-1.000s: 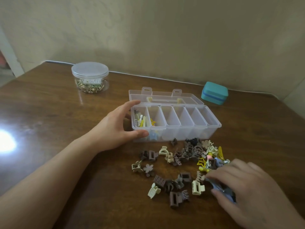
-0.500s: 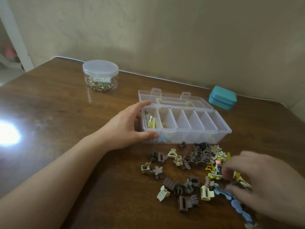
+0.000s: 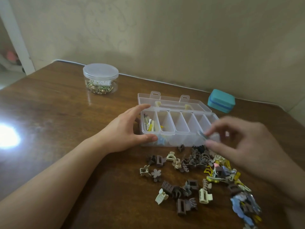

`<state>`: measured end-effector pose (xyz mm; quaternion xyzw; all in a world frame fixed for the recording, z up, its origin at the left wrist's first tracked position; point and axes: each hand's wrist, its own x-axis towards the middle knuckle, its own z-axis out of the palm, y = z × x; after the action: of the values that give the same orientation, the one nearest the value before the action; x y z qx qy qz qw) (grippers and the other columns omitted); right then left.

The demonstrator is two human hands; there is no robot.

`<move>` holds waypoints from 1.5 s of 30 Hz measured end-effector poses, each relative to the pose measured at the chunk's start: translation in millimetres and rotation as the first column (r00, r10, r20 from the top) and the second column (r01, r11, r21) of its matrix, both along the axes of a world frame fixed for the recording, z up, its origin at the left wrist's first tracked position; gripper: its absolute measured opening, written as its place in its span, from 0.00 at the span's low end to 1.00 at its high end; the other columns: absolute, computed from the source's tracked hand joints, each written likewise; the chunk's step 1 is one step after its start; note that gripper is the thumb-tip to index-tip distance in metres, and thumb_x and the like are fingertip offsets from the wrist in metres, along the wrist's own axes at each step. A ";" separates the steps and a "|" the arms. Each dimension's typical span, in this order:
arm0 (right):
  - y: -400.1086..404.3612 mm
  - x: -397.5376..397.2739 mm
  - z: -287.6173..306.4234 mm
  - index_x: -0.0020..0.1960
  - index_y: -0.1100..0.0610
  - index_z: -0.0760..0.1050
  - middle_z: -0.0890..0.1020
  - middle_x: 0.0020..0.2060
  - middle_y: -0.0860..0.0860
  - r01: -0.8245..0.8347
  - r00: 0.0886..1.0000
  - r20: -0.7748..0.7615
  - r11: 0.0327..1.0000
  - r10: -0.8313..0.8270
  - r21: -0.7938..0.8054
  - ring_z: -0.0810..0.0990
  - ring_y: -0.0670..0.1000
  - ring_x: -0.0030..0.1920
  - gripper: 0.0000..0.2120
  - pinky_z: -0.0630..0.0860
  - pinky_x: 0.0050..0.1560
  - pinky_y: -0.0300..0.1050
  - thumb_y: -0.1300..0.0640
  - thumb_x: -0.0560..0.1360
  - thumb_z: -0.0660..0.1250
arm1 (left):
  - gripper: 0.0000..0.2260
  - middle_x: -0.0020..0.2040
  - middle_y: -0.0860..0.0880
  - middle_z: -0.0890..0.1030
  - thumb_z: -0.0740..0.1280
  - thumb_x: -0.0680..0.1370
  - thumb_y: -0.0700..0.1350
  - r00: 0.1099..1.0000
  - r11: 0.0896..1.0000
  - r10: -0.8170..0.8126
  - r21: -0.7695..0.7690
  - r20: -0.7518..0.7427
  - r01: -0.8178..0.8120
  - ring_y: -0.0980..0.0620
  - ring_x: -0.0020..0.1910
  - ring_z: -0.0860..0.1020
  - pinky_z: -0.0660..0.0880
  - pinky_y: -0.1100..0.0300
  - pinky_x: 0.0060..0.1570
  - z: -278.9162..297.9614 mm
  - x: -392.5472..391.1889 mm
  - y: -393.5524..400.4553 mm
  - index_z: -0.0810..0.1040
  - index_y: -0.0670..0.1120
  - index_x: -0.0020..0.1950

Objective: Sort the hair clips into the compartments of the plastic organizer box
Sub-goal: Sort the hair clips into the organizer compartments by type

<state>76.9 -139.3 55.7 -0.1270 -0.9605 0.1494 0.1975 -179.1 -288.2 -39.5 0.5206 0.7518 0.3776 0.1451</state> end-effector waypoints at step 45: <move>31.7 39.8 -45.7 0.60 0.37 0.75 0.71 0.61 0.35 -0.153 0.841 0.530 0.895 -0.105 0.419 0.72 0.39 0.57 0.14 0.71 0.53 0.35 0.46 0.76 0.66 | 0.47 0.75 0.56 0.67 0.68 0.61 0.73 1.000 1.000 0.002 0.011 -0.003 -0.002 0.64 0.61 0.71 0.71 0.63 0.59 1.1 1.2 0.2 0.57 0.62 0.77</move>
<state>116.7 -107.5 10.0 -0.1026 -0.9864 -0.1139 -0.0591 -177.8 -288.1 -38.4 0.5212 0.7505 0.3813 0.1406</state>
